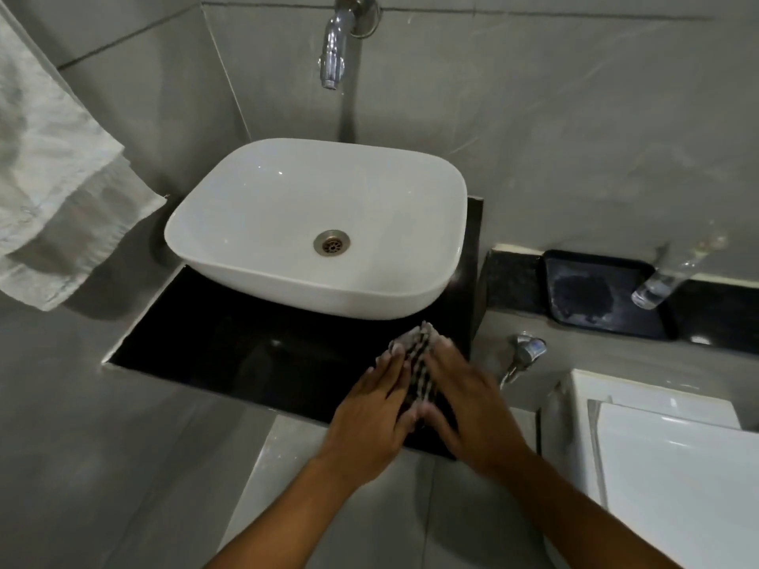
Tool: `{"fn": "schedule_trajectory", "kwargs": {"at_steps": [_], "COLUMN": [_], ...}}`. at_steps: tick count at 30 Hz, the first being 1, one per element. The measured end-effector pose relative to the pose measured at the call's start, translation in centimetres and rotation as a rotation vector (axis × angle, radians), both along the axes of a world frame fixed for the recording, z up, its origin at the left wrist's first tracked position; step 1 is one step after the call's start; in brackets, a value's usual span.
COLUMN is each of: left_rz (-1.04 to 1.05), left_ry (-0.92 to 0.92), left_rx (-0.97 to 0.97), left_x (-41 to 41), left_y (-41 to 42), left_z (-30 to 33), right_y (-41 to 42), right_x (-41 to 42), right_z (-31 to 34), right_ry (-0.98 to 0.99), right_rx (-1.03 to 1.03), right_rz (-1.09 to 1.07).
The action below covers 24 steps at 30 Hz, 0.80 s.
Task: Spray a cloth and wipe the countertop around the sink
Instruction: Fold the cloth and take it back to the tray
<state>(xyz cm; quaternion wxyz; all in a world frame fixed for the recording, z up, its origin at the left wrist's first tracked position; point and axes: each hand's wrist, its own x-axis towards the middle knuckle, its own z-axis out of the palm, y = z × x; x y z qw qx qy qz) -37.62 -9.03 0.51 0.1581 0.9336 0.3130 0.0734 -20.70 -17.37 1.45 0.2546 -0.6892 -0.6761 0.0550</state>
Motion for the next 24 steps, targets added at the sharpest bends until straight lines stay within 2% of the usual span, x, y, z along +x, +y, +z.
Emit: {"fn": "schedule_trajectory", "kwargs": {"at_steps": [3, 7, 11, 14, 18, 21, 24], "left_rz": [0.004, 0.039, 0.132, 0.122, -0.021, -0.123, -0.163], "left_ry": [-0.086, -0.109, -0.107, -0.093, -0.185, -0.203, -0.211], "left_rx": [-0.048, -0.123, -0.098, -0.089, 0.035, -0.065, -0.043], "left_x": [0.9, 1.4, 3.7, 7.0, 16.8, 27.2, 36.8], "left_y": [0.3, 0.8, 1.0, 2.1, 3.9, 5.0, 6.0], "left_z": [0.0, 0.8, 2.2, 2.4, 1.2, -1.2, -3.8], "right_y": [-0.3, 0.8, 2.2, 3.3, 3.2, 3.0, 3.8], "right_x": [0.9, 2.0, 3.0, 5.9, 14.6, 23.9, 32.3], "right_z": [-0.8, 0.4, -0.2, -0.5, -1.0, -1.8, -3.3], "right_ry": [-0.154, -0.243, -0.105, -0.044, -0.009, 0.010, 0.015], "right_rx": [-0.074, -0.112, -0.017, 0.043, 0.050, 0.013, 0.022], "right_rz": [0.039, 0.091, 0.019, -0.013, -0.129, -0.295, -0.430]}}
